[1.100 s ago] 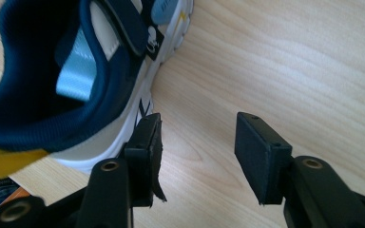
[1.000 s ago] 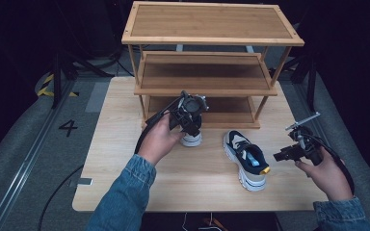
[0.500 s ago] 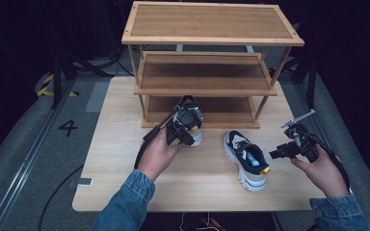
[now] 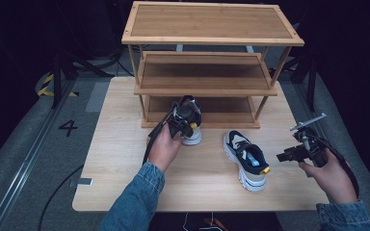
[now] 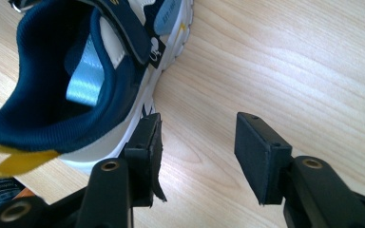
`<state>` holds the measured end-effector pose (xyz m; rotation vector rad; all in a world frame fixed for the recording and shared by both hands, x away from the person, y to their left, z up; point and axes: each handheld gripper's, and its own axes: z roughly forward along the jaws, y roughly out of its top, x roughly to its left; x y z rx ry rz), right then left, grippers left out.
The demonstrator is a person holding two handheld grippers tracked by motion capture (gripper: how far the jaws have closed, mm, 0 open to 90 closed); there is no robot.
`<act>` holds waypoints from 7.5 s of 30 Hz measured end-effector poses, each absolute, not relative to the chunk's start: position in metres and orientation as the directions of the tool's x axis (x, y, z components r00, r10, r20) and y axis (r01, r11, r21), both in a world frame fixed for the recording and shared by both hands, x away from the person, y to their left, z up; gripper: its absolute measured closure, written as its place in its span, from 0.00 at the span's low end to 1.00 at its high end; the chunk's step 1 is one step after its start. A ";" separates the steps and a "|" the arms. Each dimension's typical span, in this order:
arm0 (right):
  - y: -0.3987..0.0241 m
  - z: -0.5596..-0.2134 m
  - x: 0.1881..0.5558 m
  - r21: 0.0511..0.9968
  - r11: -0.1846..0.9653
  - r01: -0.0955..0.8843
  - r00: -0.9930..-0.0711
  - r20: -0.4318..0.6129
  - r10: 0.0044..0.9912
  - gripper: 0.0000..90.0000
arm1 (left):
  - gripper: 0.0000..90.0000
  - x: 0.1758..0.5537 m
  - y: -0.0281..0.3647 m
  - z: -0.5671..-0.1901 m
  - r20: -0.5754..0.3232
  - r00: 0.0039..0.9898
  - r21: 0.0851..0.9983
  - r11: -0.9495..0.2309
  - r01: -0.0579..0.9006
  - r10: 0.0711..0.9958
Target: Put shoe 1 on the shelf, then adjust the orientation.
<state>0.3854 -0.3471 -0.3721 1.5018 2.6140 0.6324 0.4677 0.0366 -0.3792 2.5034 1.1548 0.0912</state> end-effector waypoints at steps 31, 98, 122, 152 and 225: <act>-0.363 -0.378 0.373 0.364 0.402 0.841 -0.480 0.155 0.864 0.58 | 0.73 0.495 0.034 -0.392 0.044 0.633 0.525 -0.557 0.644 0.773; -0.342 -0.365 0.375 0.385 0.450 0.806 -0.530 0.129 0.838 0.60 | 0.45 0.393 0.108 -0.342 -0.121 0.658 0.400 -0.569 0.718 0.744; -0.297 -0.333 0.347 0.351 0.609 0.711 -0.675 0.098 0.731 0.75 | 0.39 0.383 0.128 -0.345 -0.124 0.638 0.344 -0.570 0.746 0.760; -0.272 -0.342 0.339 0.312 0.675 0.669 -0.725 0.076 0.684 0.58 | 0.39 0.386 0.127 -0.349 -0.140 0.632 0.311 -0.572 0.759 0.762; -0.187 -0.354 0.386 0.247 0.841 0.482 -0.874 0.070 0.481 0.78 | 0.31 0.371 0.206 -0.372 -0.118 0.433 0.243 -0.397 0.885 0.894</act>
